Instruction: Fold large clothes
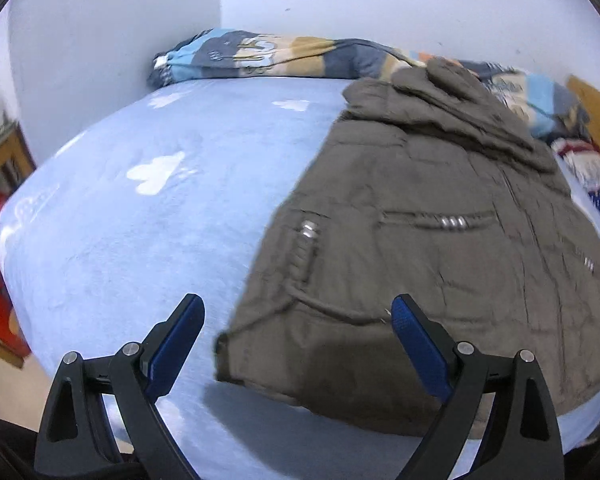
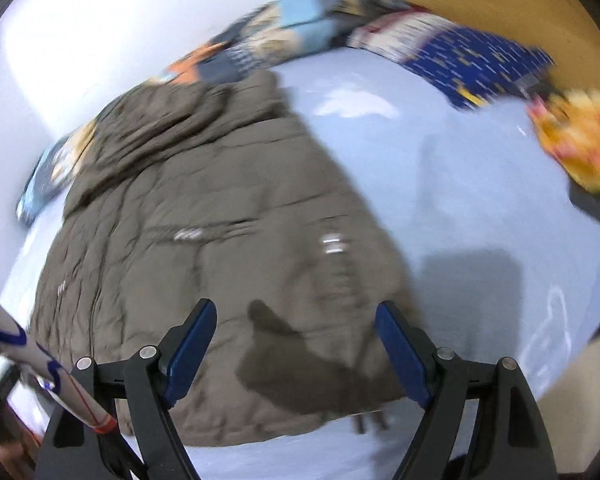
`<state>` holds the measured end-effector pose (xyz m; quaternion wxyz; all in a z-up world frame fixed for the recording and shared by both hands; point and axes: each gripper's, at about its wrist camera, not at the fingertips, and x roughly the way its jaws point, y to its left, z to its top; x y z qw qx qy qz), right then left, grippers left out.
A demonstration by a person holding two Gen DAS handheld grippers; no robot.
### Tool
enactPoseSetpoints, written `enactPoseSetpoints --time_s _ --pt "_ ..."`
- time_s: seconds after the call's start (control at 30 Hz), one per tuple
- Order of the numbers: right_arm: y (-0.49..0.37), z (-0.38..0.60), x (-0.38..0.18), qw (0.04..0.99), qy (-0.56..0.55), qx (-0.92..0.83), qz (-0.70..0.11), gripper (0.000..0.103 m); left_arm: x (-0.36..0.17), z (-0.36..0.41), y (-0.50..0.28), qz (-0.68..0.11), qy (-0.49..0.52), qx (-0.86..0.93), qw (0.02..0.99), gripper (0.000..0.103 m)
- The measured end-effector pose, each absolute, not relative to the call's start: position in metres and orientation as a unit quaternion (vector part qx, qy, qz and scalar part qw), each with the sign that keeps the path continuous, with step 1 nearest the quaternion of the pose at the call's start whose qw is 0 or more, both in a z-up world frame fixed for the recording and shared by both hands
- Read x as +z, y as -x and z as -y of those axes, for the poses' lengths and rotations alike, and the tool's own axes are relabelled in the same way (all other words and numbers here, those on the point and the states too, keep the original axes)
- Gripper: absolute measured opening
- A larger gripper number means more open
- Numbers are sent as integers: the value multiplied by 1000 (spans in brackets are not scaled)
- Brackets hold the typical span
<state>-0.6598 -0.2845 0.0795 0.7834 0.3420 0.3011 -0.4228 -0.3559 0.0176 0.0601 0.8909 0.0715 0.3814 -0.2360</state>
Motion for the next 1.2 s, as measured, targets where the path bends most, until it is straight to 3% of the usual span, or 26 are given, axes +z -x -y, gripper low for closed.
enactPoseSetpoints --time_s 0.3,0.53,1.1,1.2 --pt "720 320 62 723 -469 -443 -247 86 51 -80 297 -481 90 -219 844 94" --pt "723 321 48 708 -515 -424 -234 86 27 -84 293 -524 130 -241 807 94" --pt "716 311 26 720 -569 -335 -213 85 22 -33 338 -501 67 -300 809 93" --pt "702 304 27 737 -572 -297 -205 62 23 -33 334 -494 72 -297 814 83"
